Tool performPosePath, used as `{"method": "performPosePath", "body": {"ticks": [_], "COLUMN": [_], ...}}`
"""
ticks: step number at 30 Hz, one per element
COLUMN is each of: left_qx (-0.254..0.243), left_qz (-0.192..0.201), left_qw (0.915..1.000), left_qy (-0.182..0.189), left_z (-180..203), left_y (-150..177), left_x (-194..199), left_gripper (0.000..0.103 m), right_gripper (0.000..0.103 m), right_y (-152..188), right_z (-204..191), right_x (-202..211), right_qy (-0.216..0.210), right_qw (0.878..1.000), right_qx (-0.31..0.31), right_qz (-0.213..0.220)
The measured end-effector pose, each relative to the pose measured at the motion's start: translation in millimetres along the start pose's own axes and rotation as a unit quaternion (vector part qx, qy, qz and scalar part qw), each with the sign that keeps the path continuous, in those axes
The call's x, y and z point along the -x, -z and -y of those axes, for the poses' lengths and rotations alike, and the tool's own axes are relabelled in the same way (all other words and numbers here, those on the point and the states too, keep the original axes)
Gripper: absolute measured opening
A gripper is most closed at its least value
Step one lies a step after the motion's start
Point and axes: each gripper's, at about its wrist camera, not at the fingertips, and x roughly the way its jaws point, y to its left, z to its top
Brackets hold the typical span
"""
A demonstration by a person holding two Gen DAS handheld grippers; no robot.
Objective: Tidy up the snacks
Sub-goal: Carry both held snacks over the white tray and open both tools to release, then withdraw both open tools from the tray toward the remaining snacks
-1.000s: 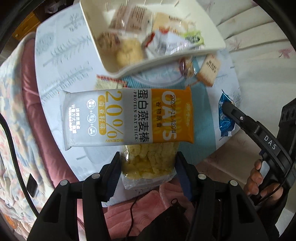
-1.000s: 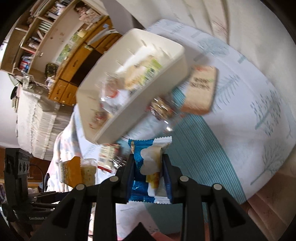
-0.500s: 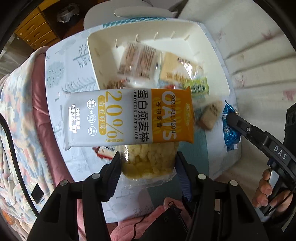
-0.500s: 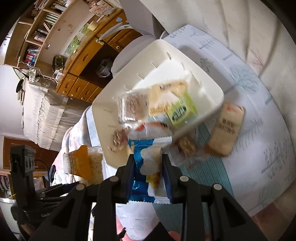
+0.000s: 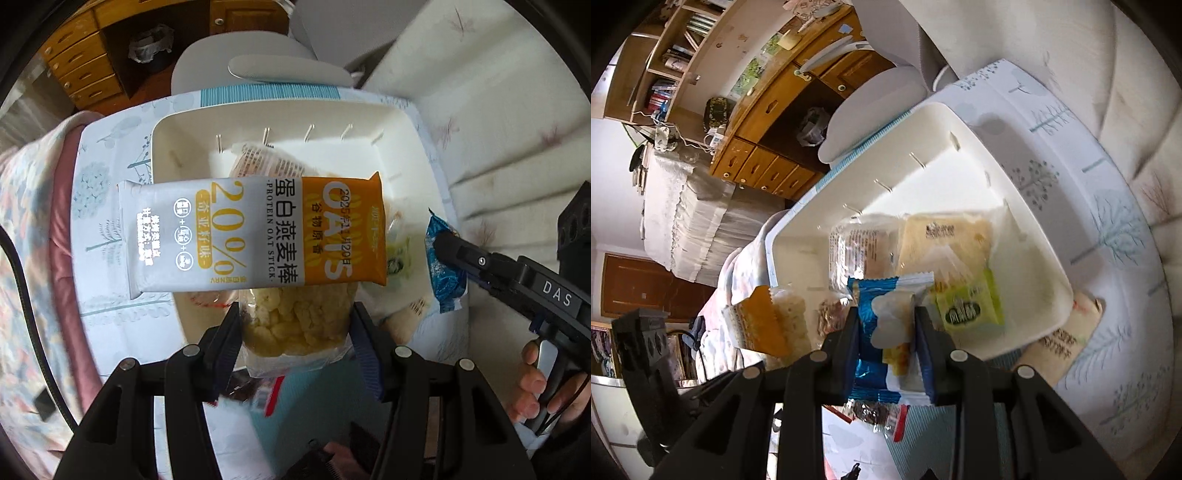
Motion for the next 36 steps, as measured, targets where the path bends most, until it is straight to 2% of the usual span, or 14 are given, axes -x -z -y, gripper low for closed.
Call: {"method": "performPosePath", "body": {"ticks": [4,6,7,8,13,22,30,36], "left_qx": [0.021,0.024,0.024,0.025,0.031,0.037,0.019,0.015], "left_qz": [0.025,0.034,0.040,0.050,0.073,0.080,0.079,0.063], "left_qw": [0.9994,0.9991,0.9988,0.9983,0.9966,0.9959,0.9964,0.9975], "left_qy": [0.012,0.012,0.013,0.013,0.019,0.021,0.022,0.029], "left_z": [-3,-3,-2,-2,-7,-35,-59,-79], "left_y": [3,6,8,10,27,79,122,152], "left_x": [-4,-2,1,5,24,47,65,64], "left_gripper": [0.056,0.064,0.073,0.076,0.077,0.077,0.077,0.077], "right_gripper": [0.031,0.040,0.050,0.054,0.054,0.054,0.054,0.054], "right_y": [-6,-8,-9,-9,2,43,94,129], "right_z": [3,5,6,7,9,5,6,8], "right_x": [1,2,4,6,20,42,47,44], "right_qy": [-0.011,-0.016,-0.020,-0.022,-0.032,-0.023,-0.007,0.013], "right_qw": [1.000,1.000,1.000,1.000,0.999,0.999,0.997,0.995], "right_qx": [0.005,0.004,0.003,0.001,-0.013,-0.024,-0.048,-0.056], "right_qz": [-0.002,-0.002,0.000,0.002,0.015,0.043,0.059,0.078]}}
